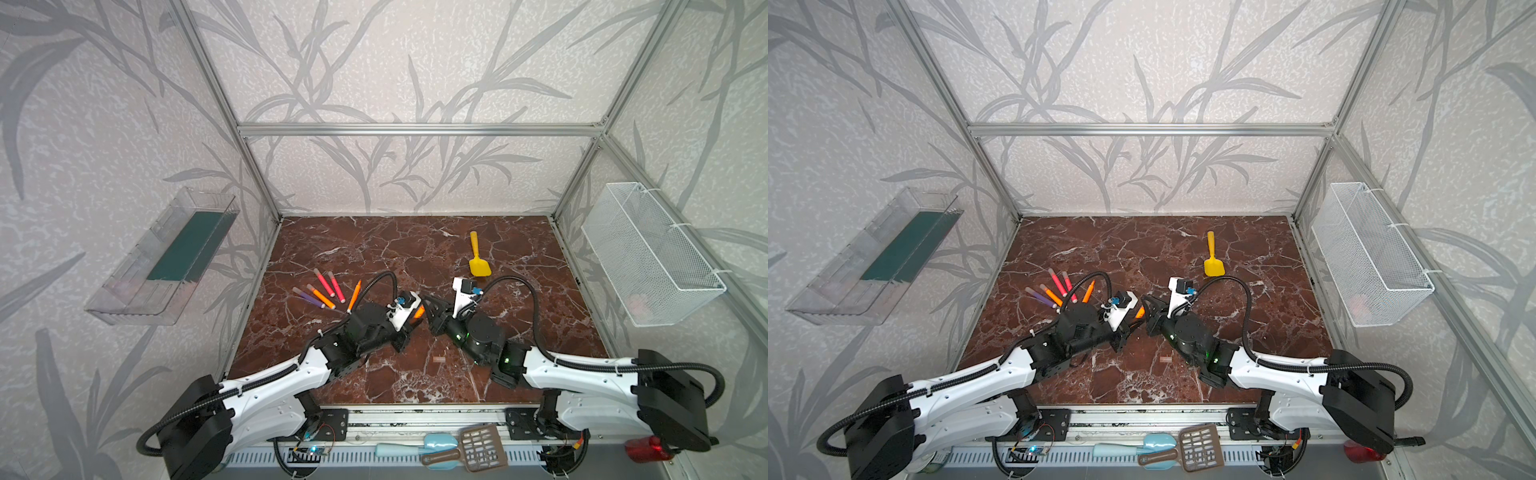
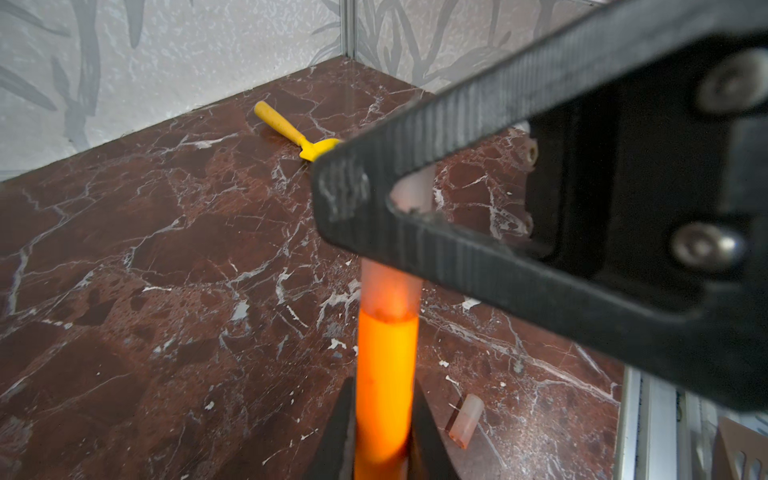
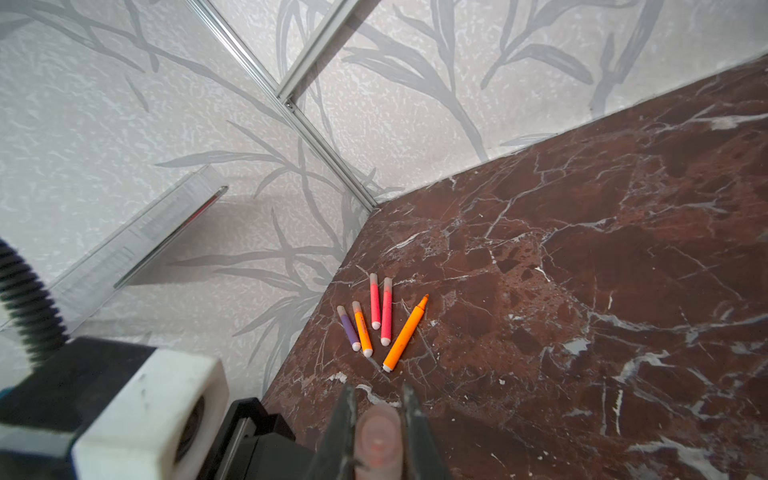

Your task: Insert the pens into the pen caps

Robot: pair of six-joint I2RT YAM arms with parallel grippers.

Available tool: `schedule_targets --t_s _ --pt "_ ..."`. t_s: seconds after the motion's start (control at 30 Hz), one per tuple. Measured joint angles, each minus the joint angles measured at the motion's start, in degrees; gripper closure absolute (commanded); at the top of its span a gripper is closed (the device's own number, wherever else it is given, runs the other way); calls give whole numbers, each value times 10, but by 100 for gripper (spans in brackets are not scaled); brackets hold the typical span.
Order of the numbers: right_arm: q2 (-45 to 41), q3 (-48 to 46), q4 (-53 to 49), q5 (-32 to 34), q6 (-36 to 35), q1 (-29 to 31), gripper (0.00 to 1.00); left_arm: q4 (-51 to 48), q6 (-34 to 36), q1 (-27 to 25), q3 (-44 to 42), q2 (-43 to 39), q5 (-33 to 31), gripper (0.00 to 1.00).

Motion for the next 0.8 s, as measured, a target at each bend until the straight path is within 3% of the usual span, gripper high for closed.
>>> schedule_targets --t_s 0.17,0.27,0.6,0.8 --pt "43 40 -41 19 10 0 100 -2 3 4 0 20 -35 100" --pt "44 11 12 11 -3 0 100 -8 7 4 0 20 -34 100" --pt "16 -110 228 -52 -96 3 100 -14 9 24 0 5 99 100" --pt "21 -34 94 6 -41 15 100 -13 3 40 0 5 88 100"
